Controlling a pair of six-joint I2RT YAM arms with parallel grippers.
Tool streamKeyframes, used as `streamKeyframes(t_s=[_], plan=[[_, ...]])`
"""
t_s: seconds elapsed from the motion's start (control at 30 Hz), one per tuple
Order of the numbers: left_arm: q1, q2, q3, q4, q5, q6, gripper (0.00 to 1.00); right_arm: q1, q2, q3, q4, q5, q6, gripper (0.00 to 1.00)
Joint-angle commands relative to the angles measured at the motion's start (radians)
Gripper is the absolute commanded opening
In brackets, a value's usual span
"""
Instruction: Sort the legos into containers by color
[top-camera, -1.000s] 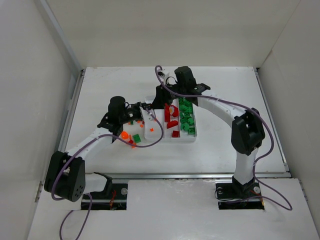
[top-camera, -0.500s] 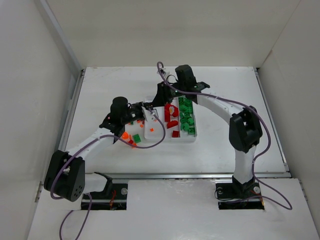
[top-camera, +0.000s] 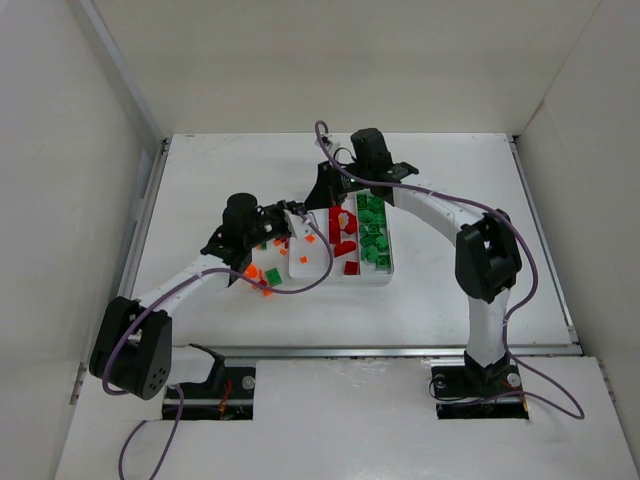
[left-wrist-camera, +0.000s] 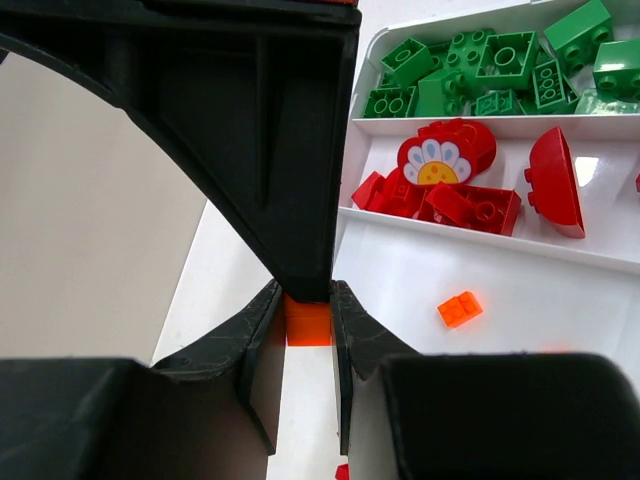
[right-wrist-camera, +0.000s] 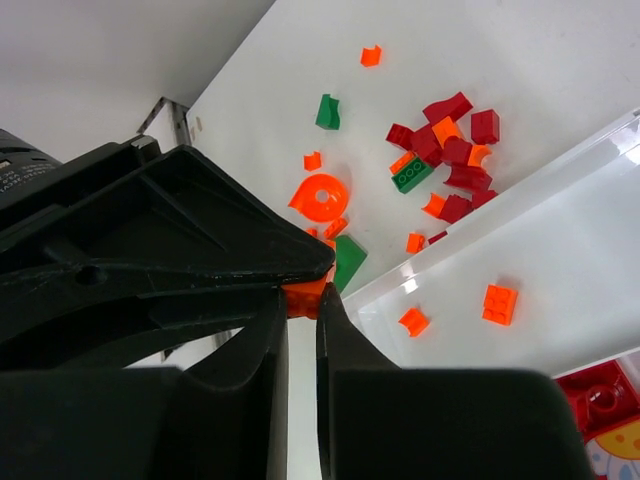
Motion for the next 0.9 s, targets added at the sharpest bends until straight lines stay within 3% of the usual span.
streamKeyframes(t_s=[0.0, 0.27, 0.33, 0.5, 0.63, 0.77, 0.87], plan=[[-0.016, -0.009, 0.053, 0.093, 0.013, -0.026, 0.09, 0.002, -0.016, 0.024, 0.052, 0.003, 0.006, 0.00], [-0.016, -0.009, 0.042, 0.061, 0.013, 0.000, 0.05, -0.008, -0.025, 0.006, 0.052, 0.003, 0.006, 0.00], [-0.016, -0.009, 0.042, 0.061, 0.013, 0.000, 0.11, -0.008, -0.034, 0.006, 0.052, 0.003, 0.006, 0.00], [-0.016, -0.009, 0.042, 0.032, 0.013, 0.009, 0.45, -0.017, -0.044, -0.014, 0.071, 0.003, 0.006, 0.00], [-0.016, -0.009, 0.042, 0.023, 0.004, 0.009, 0.53, -0.017, -0.044, -0.014, 0.071, 0.003, 0.006, 0.00], [0.013, -0.018, 0.051, -0.008, 0.004, -0.005, 0.53, -0.026, -0.044, -0.023, 0.071, 0.003, 0.015, 0.00], [0.059, -0.018, 0.061, -0.051, 0.039, -0.006, 0.47, -0.037, -0.054, -0.044, 0.071, -0.026, 0.015, 0.00]])
